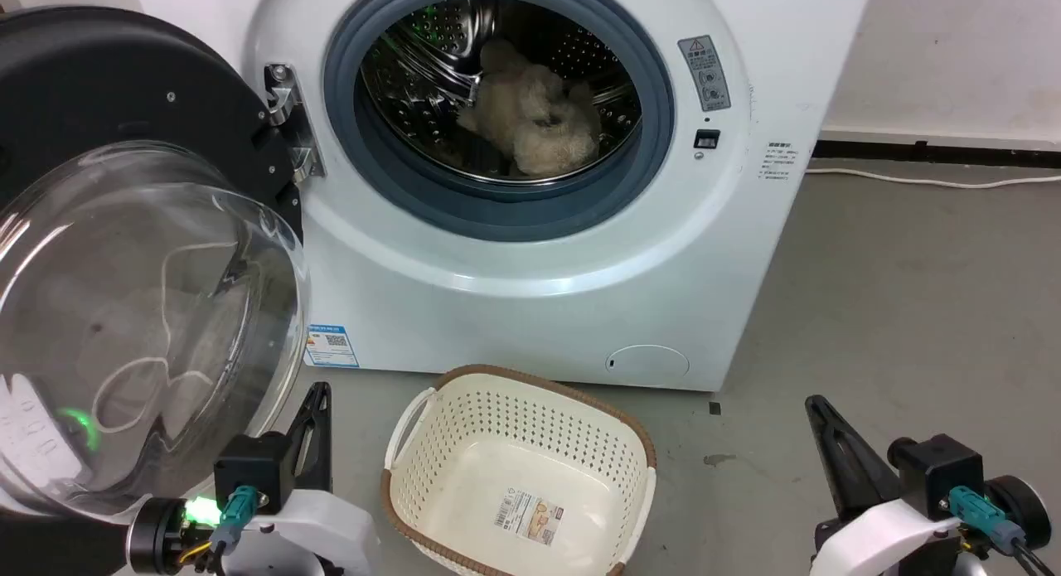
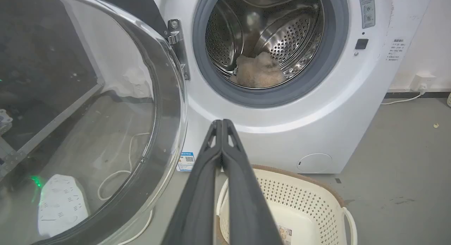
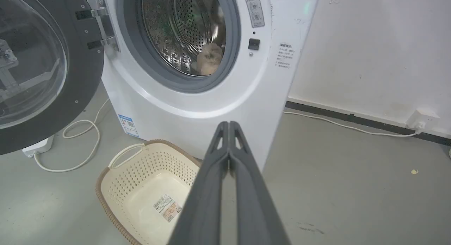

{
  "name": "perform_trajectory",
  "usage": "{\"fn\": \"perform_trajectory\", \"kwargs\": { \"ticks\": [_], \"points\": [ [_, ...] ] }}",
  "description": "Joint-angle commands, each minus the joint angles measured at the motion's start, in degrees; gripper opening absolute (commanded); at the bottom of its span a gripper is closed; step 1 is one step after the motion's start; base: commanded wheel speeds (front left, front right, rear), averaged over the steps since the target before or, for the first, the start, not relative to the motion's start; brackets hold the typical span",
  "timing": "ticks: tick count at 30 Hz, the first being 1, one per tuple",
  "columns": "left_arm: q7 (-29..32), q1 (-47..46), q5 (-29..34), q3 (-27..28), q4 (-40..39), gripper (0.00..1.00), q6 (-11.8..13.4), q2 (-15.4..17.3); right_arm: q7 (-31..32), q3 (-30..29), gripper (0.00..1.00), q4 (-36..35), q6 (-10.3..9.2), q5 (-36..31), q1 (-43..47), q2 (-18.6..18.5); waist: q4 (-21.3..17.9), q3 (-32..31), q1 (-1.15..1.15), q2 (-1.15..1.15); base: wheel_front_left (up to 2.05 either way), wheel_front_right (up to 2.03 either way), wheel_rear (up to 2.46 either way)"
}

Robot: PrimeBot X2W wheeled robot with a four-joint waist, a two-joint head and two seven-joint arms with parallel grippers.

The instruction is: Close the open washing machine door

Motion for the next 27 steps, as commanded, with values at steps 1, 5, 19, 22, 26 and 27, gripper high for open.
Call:
{"fn": "perform_trajectory", "kwargs": {
  "ticks": [1, 5, 19, 22, 26, 27],
  "points": [
    [0.02, 0.79, 0.1, 0.12, -0.25, 0.0, 0.17, -0.04, 0.03, -0.02, 0.0, -0.25, 0.06, -0.42, -0.8, 0.23, 0.0, 0.0, 0.0, 0.0, 0.0, 0.0, 0.0],
    [0.02, 0.79, 0.1, 0.12, -0.25, 0.0, 0.17, -0.04, 0.03, -0.02, 0.0, -0.25, 0.06, -0.42, -0.8, 0.23, 0.0, 0.0, 0.0, 0.0, 0.0, 0.0, 0.0],
    [0.02, 0.79, 0.1, 0.12, -0.25, 0.0, 0.17, -0.04, 0.03, -0.02, 0.0, -0.25, 0.06, -0.42, -0.8, 0.23, 0.0, 0.0, 0.0, 0.0, 0.0, 0.0, 0.0],
    [0.02, 0.79, 0.1, 0.12, -0.25, 0.0, 0.17, -0.04, 0.03, -0.02, 0.0, -0.25, 0.06, -0.42, -0.8, 0.23, 0.0, 0.0, 0.0, 0.0, 0.0, 0.0, 0.0],
    [0.02, 0.79, 0.1, 0.12, -0.25, 0.0, 0.17, -0.04, 0.03, -0.02, 0.0, -0.25, 0.06, -0.42, -0.8, 0.23, 0.0, 0.0, 0.0, 0.0, 0.0, 0.0, 0.0],
    [0.02, 0.79, 0.1, 0.12, -0.25, 0.0, 0.17, -0.04, 0.03, -0.02, 0.0, -0.25, 0.06, -0.42, -0.8, 0.23, 0.0, 0.0, 0.0, 0.0, 0.0, 0.0, 0.0]
  ]
}}
